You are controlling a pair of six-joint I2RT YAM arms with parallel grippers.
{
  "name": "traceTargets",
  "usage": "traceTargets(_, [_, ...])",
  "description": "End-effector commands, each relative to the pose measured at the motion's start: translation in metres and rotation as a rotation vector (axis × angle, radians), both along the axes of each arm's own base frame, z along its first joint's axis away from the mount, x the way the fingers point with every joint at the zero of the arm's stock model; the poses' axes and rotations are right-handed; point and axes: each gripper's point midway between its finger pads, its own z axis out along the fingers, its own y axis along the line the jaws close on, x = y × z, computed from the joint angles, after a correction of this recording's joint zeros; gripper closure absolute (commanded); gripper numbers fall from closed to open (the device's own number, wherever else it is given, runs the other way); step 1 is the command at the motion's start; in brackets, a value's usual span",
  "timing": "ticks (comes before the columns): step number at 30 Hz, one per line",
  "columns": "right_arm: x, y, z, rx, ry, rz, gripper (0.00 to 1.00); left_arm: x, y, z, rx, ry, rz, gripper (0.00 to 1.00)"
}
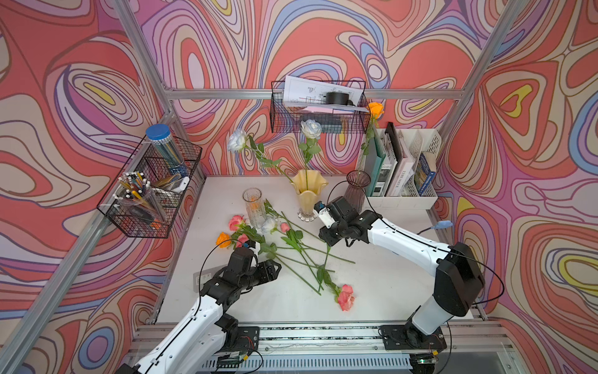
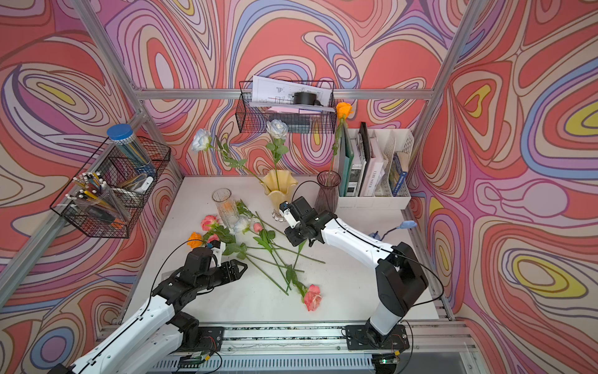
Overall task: Arrange the flowers in different vases according to their colors
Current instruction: Pick up the flower at the center of the board.
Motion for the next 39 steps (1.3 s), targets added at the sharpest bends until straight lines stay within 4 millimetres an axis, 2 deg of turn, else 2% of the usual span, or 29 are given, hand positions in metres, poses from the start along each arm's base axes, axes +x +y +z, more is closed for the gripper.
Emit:
traceTargets(1, [0.000, 0.019, 0.008, 0.042, -0.019, 0.035, 0.67, 0.005, 0.007, 0.018, 0.031, -0.035, 0.021, 0.29])
traceTargets(4, [0.003, 0.016, 0.006, 0.036, -0.024, 0.001, 0.69, 0.009, -0.003, 0.030, 0.012, -0.048, -0.033, 0.29])
traceTargets(6, [0.008, 0.010, 0.005, 0.022, -0.039, -0.046, 0.69, 0.009, -0.018, 0.038, -0.029, -0.063, -0.113, 0.30])
traceTargets(7, [0.010, 0.006, 0.006, 0.013, -0.049, -0.071, 0.69, 0.013, -0.030, 0.059, -0.069, -0.102, -0.164, 0.31])
traceTargets(9, [0.013, -0.001, 0.006, -0.001, -0.047, -0.112, 0.70, 0.014, -0.043, 0.072, -0.056, -0.128, -0.243, 0.32])
traceTargets(12, [0.015, -0.010, 0.005, -0.009, -0.031, -0.164, 0.71, 0.013, -0.058, 0.073, 0.031, -0.108, -0.326, 0.33])
traceTargets(14, [0.011, -0.009, 0.009, 0.016, -0.024, -0.150, 0.71, 0.016, -0.059, 0.070, 0.141, -0.088, -0.346, 0.33])
traceTargets(18, [0.011, -0.020, 0.012, 0.007, -0.051, -0.176, 0.71, 0.010, -0.079, 0.081, 0.198, -0.110, -0.470, 0.34])
traceTargets(20, [0.013, -0.027, 0.011, -0.004, -0.046, -0.191, 0.72, 0.007, -0.084, 0.081, 0.327, -0.110, -0.544, 0.35])
traceTargets(22, [0.013, -0.029, 0.012, 0.002, -0.048, -0.191, 0.72, 0.007, -0.084, 0.080, 0.430, -0.108, -0.597, 0.38])
traceTargets(26, [0.011, -0.030, 0.011, 0.008, -0.042, -0.185, 0.72, 0.001, -0.083, 0.081, 0.509, -0.098, -0.695, 0.40])
traceTargets(29, [0.008, -0.027, 0.011, 0.016, -0.030, -0.167, 0.72, 0.005, -0.071, 0.079, 0.581, -0.046, -0.650, 0.37])
traceTargets(32, [0.004, -0.022, 0.016, 0.041, -0.026, -0.130, 0.72, 0.004, -0.074, 0.071, 0.518, -0.011, -0.581, 0.36])
traceTargets(36, [-0.022, 0.004, 0.038, 0.188, -0.017, 0.026, 0.72, 0.003, -0.067, 0.051, 0.465, 0.036, -0.450, 0.34])
traceTargets(39, [-0.043, 0.019, 0.039, 0.178, -0.007, 0.118, 0.72, 0.007, -0.048, 0.043, 0.426, 0.074, -0.350, 0.34])
